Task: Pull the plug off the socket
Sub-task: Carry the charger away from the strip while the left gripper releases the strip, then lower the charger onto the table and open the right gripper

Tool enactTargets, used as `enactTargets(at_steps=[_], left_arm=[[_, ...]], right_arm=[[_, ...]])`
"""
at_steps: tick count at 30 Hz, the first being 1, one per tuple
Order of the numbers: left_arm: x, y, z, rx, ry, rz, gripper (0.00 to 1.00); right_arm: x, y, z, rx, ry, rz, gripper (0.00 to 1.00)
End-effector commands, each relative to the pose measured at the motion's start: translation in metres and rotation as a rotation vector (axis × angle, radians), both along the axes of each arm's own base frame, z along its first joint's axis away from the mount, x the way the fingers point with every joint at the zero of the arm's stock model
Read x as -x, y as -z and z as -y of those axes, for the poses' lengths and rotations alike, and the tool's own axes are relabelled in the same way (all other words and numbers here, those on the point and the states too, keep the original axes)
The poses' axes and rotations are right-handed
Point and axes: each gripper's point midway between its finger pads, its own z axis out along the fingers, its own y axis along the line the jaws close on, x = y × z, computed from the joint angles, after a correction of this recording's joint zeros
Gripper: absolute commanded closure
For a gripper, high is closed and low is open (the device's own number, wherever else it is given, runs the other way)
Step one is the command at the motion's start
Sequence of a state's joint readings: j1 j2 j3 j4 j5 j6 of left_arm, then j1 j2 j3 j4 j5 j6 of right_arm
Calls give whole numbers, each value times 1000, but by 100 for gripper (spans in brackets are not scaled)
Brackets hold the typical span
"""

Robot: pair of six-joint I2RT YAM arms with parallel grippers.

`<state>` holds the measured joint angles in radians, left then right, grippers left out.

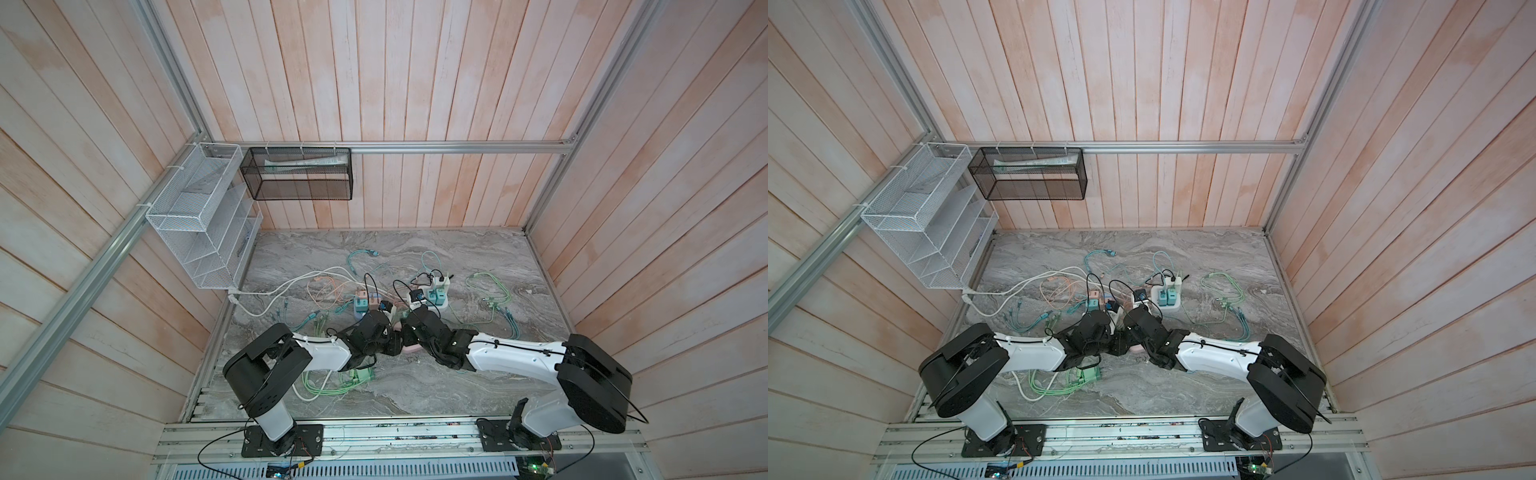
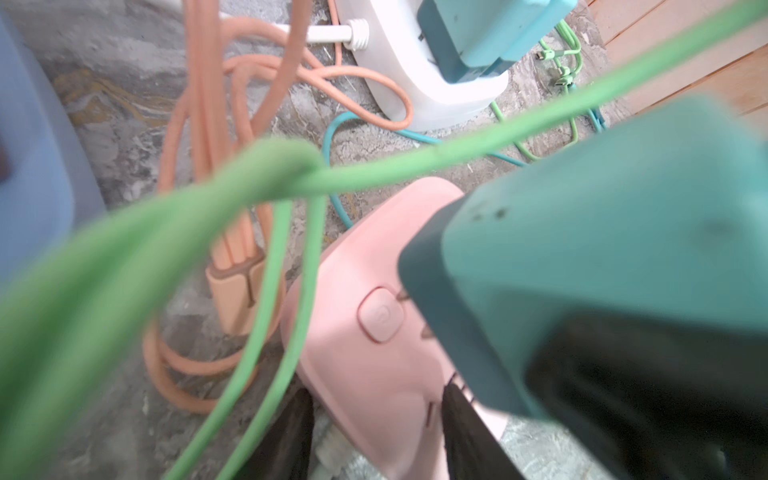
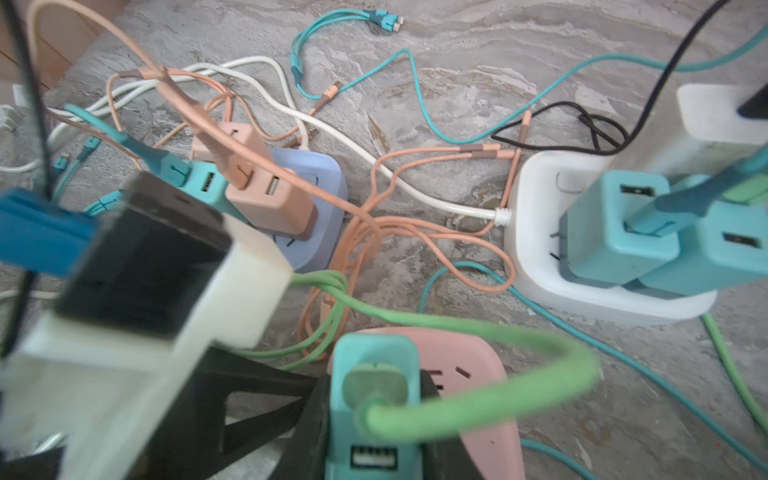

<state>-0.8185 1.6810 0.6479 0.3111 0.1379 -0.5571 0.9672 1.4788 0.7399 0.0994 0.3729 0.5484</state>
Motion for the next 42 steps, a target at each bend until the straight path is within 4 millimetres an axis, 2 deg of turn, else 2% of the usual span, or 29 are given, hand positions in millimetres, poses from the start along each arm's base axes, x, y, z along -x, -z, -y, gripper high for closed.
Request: enactTargets(at_steps=[1,6,11,20,26,38,42], left_arm=[[53,70,-47,-254,52,-201,49],[53,70,-47,-254,55,-199,49],[52,70,-47,-257,54,-198,49],[48,61,-46,-253,60,-163,45],[45,55,-48,-259,51,-140,40],[27,25,-48,-273,7,-64,34],[25,10,-42,-239,31,-32,34]], right_arm=[[-6,-9,7,-38,11,28,100],[-8,-12,20,-68,17,37,100],[-1,-18,22,-153,-28,45,100],[-1,-2,60,-197,24,-7,100],[2,8,77,-230,24,-51,100],[4,35,101,-213,60,-169,100],[8,39,98,-248,31,-201,100]])
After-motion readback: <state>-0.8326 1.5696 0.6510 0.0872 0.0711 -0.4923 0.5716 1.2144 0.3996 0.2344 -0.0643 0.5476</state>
